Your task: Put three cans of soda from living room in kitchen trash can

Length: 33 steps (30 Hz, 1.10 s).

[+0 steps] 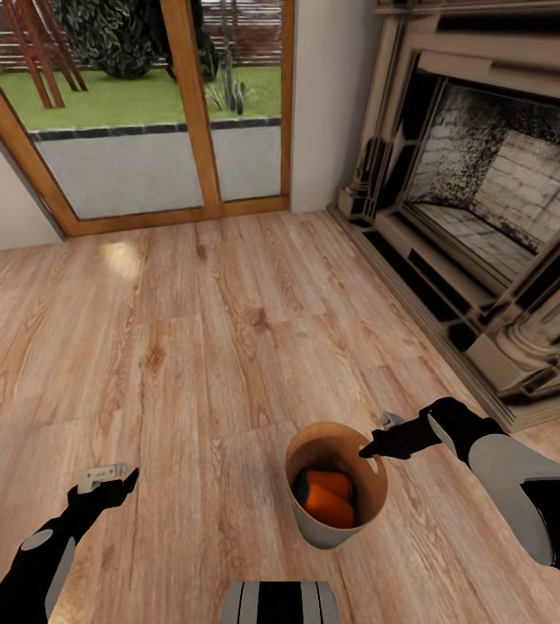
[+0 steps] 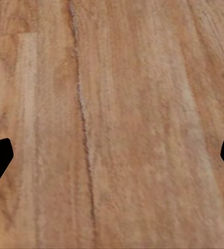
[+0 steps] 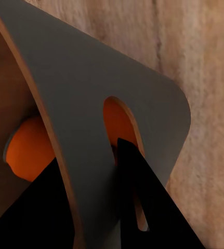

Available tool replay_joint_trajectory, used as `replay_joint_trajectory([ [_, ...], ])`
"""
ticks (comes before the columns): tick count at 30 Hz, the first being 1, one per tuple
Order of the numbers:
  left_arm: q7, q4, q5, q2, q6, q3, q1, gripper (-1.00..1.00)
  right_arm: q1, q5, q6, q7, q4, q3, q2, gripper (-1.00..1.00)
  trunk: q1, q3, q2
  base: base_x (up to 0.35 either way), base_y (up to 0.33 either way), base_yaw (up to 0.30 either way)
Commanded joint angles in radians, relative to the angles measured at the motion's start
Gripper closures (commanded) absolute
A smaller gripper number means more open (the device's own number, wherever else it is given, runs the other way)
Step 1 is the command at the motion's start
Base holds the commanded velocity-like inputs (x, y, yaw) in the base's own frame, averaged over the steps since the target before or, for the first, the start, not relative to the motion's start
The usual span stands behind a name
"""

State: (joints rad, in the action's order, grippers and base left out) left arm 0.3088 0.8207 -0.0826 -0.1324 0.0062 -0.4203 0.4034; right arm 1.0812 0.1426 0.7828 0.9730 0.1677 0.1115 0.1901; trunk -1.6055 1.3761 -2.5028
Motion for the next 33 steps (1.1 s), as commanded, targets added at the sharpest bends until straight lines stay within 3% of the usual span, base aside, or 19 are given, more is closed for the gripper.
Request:
replay_joint_trajectory([
  [1, 0.0, 0.0, 0.0, 0.001, 0.0, 0.0, 0.0, -1.0, 0.0, -0.015, 0.01, 0.003, 0.0, -0.012, 0.0, 1.0, 0.0, 0.0, 0.0, 0.0, 0.0, 0.0],
  [14, 0.001, 0.0, -0.005, 0.005, -0.021, 0.0, 0.0, -1.0, 0.0, -0.015, 0.006, -0.001, 0.002, -0.012, 0.006, 1.0, 0.0, 0.0, 0.0, 0.0, 0.0, 0.0],
  [20, 0.0, 0.0, -0.006, 0.005, -0.021, 0.0, 0.0, -1.0, 0.0, -0.015, 0.006, -0.001, 0.003, -0.012, 0.006, 1.0, -0.003, 0.023, -0.001, 0.0, 0.0, 0.0],
  [33, 0.001, 0.0, -0.005, 0.005, -0.022, 0.0, 0.0, -1.0, 0.0, -0.015, 0.006, -0.001, 0.003, -0.012, 0.006, 1.0, -0.003, 0.023, -0.001, 0.0, 0.0, 0.0],
])
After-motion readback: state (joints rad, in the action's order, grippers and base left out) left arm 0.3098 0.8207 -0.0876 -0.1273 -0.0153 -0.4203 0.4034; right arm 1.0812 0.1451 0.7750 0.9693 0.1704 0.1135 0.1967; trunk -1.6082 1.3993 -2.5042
